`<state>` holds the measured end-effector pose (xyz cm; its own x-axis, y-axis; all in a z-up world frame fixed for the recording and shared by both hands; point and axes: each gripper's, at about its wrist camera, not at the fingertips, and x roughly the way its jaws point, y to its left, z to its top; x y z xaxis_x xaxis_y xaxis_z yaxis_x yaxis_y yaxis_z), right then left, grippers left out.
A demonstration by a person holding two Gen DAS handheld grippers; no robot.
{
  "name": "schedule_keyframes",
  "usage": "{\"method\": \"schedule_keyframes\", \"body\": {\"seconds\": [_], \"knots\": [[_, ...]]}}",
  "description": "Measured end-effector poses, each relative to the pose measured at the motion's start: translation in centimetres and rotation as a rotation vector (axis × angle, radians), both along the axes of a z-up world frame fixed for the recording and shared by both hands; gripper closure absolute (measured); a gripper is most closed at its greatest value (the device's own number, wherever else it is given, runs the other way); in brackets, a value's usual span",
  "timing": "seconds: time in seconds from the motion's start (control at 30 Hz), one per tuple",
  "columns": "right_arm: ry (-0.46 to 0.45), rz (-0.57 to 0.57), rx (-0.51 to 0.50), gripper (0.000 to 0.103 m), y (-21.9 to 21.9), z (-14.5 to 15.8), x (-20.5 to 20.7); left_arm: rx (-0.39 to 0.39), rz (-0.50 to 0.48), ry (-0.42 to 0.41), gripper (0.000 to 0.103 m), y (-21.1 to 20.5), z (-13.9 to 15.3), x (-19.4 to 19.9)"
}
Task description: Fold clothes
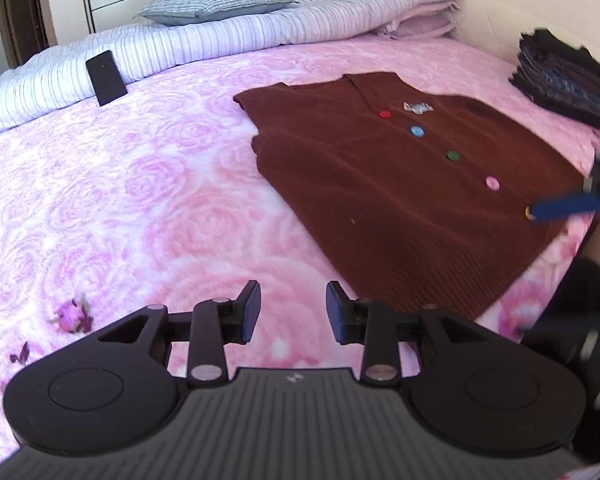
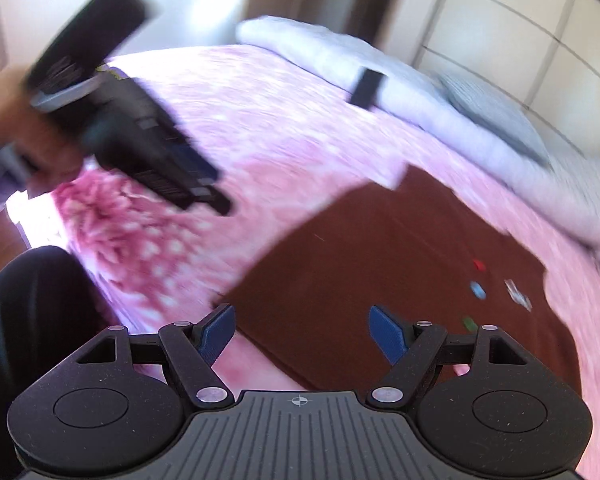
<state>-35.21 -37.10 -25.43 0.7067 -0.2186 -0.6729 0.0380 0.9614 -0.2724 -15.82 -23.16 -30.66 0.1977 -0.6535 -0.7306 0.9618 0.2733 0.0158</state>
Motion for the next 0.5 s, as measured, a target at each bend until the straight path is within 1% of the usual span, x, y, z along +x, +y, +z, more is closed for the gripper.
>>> {"method": "schedule_keyframes", "body": {"seconds": [0.1,0.27,0.33,0.37,0.43,0.5], "knots": [[0.010,0.049,-0.033,0.026,1.8,-1.3,1.5,-0.007,-0.018,0.018,0.072,-1.0,0.4,1.0],[0.053,0.079,-0.070,0.027,3.6,-3.7,3.8,-0.016,-0.049,0.067,0.072,-3.5,0.5,3.0],[0.080,0.076,-0.115,0.035,4.2,-5.1,4.9,-0.017,-0.057,0.095,0.073,-4.8,0.1,4.1],[0.093,0.071,-0.137,0.043,4.2,-5.7,5.3,-0.017,-0.059,0.105,0.073,-5.5,-0.2,4.7],[0.114,0.063,-0.169,0.044,4.1,-6.8,5.7,-0.018,-0.062,0.127,0.073,-6.8,-0.7,5.8],[0.129,0.059,-0.202,0.044,4.1,-7.8,6.0,-0.022,-0.059,0.168,0.073,-8.3,-1.4,7.2]]}}
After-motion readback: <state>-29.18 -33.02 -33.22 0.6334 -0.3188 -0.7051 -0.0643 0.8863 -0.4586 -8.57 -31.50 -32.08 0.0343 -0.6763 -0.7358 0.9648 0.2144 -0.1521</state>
